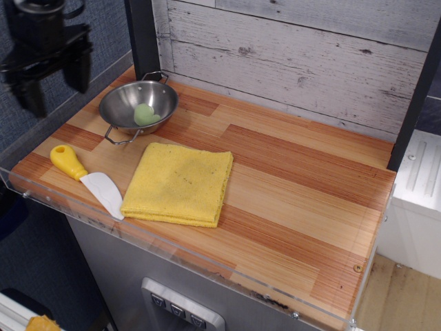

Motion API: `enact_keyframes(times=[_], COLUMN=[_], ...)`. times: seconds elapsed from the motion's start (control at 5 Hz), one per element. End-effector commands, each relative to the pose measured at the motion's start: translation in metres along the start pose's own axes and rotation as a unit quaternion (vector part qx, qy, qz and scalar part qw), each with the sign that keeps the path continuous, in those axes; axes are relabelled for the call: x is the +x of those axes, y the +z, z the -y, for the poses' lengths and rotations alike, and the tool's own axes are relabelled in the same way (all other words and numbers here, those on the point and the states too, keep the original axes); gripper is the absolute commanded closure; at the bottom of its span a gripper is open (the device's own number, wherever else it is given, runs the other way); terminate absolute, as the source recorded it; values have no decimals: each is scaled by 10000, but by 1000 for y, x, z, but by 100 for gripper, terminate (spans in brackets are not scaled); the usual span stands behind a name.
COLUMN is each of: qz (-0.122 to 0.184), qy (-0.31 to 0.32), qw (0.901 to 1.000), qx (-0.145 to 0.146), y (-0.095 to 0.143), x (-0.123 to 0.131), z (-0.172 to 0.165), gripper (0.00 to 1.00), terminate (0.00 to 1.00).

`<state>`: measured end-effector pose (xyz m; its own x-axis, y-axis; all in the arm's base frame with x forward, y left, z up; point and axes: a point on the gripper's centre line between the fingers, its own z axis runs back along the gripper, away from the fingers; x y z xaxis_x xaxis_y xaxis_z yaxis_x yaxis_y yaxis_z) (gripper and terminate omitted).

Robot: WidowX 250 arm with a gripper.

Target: Place the knife to the right of the colander

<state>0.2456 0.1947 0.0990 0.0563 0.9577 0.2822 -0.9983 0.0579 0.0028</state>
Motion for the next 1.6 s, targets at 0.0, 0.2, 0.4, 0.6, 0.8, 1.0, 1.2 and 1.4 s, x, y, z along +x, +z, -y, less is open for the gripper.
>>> enact_keyframes(times=[0.0,0.2,0.4,0.6,0.8,1.0,1.2,1.4], qz=[508,536,485,322,274,278,292,273], qy=[-413,-566,-679,-665,-711,-786,-838,-862], qw=[9977,9969,9965,9973,9971,9964,9959,9956], qx=[-149,-81,8,-36,79,146,186,232], y=[-5,-20,-33,-46,-60,-66,-68,-72], x=[3,1,1,3,4,3,0,-2], z=[-14,-17,-16,-17,-19,-19,-18,-18], gripper=[0,0,0,0,0,0,0,0], terminate=[0,0,0,0,0,0,0,0])
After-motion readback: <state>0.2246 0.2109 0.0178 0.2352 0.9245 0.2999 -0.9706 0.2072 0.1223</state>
